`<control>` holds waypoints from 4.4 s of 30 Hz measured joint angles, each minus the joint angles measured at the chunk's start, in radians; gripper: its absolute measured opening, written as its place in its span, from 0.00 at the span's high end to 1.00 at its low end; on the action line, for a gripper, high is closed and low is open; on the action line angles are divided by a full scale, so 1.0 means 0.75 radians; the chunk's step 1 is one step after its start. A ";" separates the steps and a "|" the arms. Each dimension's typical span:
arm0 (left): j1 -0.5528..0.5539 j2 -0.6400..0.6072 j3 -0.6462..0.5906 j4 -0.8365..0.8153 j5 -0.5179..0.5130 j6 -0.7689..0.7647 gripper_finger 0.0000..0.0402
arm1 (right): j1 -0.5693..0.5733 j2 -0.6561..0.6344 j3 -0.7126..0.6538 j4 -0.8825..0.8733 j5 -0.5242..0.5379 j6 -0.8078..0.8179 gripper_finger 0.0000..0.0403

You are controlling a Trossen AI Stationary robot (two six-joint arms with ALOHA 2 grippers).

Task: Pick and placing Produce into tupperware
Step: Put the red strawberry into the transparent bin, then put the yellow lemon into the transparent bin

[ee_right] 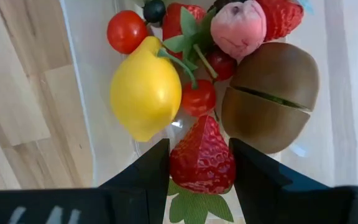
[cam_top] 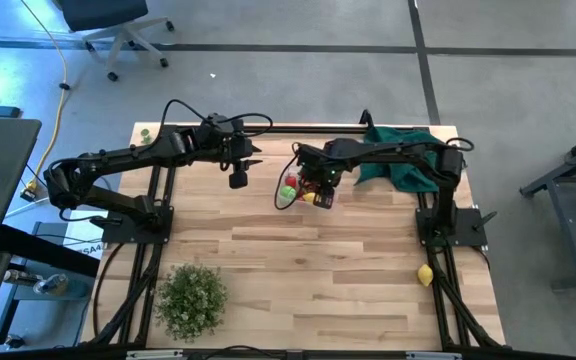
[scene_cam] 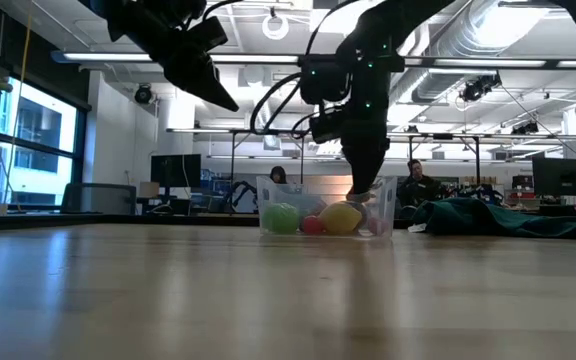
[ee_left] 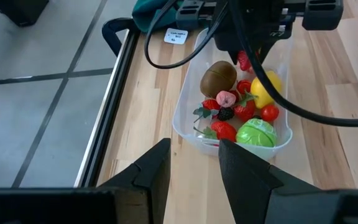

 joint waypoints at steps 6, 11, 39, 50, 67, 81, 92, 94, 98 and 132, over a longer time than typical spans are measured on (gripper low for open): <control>0.000 0.000 0.000 0.000 0.000 0.000 0.69 | 0.000 0.016 0.000 -0.020 -0.035 -0.017 0.65; 0.000 0.000 0.000 0.000 0.000 0.000 0.69 | -0.001 0.044 0.000 -0.009 -0.070 -0.023 0.65; 0.000 0.000 0.000 -0.001 0.000 0.000 0.69 | -0.001 0.044 0.000 0.030 -0.032 -0.060 0.48; 0.000 0.000 0.000 -0.001 0.000 0.000 0.69 | -0.001 -0.076 0.050 -0.085 -0.007 0.007 0.47; 0.000 0.000 0.000 -0.001 0.000 0.000 0.69 | 0.218 -0.635 -0.174 -0.698 -0.012 0.680 0.49; 0.000 0.000 0.000 -0.001 0.000 0.000 0.69 | 0.815 -1.169 -0.814 -0.517 -0.294 1.923 0.85; 0.000 0.000 0.000 -0.001 0.000 0.000 0.69 | 1.221 -1.135 -0.960 -0.279 -0.360 2.614 0.99; 0.000 0.000 0.000 -0.001 0.000 0.000 0.69 | 1.264 -1.102 -0.963 -0.256 -0.358 2.685 1.00; 0.000 0.000 0.000 -0.001 0.000 0.000 0.69 | 1.329 -1.027 -0.959 -0.249 -0.356 2.754 1.00; 0.000 0.000 0.000 -0.001 0.000 0.000 0.69 | 1.628 -0.645 -0.958 -0.120 -0.520 3.062 1.00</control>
